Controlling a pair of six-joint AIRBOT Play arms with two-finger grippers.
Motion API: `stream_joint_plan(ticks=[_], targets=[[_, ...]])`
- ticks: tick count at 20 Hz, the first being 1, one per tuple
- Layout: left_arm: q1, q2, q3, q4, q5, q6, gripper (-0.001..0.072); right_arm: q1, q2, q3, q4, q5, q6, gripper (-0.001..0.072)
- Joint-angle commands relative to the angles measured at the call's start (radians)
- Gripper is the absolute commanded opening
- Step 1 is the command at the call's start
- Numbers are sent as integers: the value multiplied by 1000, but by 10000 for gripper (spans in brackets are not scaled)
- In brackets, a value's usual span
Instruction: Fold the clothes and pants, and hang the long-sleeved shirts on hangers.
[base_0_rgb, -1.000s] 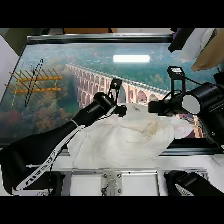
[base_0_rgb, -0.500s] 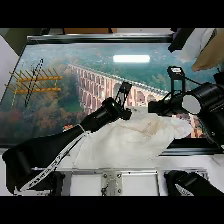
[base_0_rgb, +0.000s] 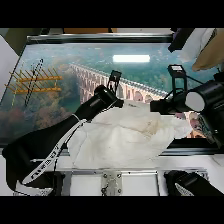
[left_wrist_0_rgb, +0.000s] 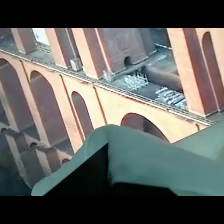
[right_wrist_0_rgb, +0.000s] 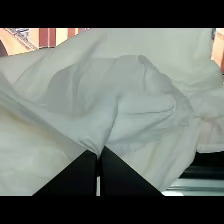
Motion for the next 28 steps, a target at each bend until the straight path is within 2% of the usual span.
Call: stream_joint_plan(ticks=[1, 4, 6, 8, 10, 12, 14, 16, 19, 21, 25, 28], targets=[[5, 103, 62, -22, -167, 148, 11, -89, -5, 84, -19, 105, -97, 9], [-26, 253, 62, -212, -304, 259, 11, -99, 4, 114, -13, 230, -104, 9], [-52, 338, 31, -351, -410, 282, 11, -55, 5, 113, -3, 325, -95, 9], [-86, 427, -58, -453, -465, 280, 11, 23, 16, 106, -3, 386, -75, 9], [-116, 507, -162, -549, -491, 239, 11, 105, 39, 89, 5, 408, -32, 9], [-142, 583, -259, -632, -484, 196, 11, 179, 64, 76, 11, 408, 22, 9], [-140, 630, -319, -642, -442, 183, 10, 214, 62, 77, 6, 396, 32, 9], [-68, 628, -352, -643, -351, 200, 10, 213, 27, 77, -42, 346, 31, 9], [108, 534, -351, -703, -246, 294, 10, 151, -72, 77, -24, 238, -13, 10], [203, 446, -351, -767, -240, 366, 10, 97, -131, 77, 5, 196, -27, 9], [250, 310, -351, -782, -247, 418, 10, 20, -182, 78, 103, 149, -58, 10], [235, 289, -351, -782, -255, 436, 10, 20, -177, 78, 117, 141, -66, 10]])
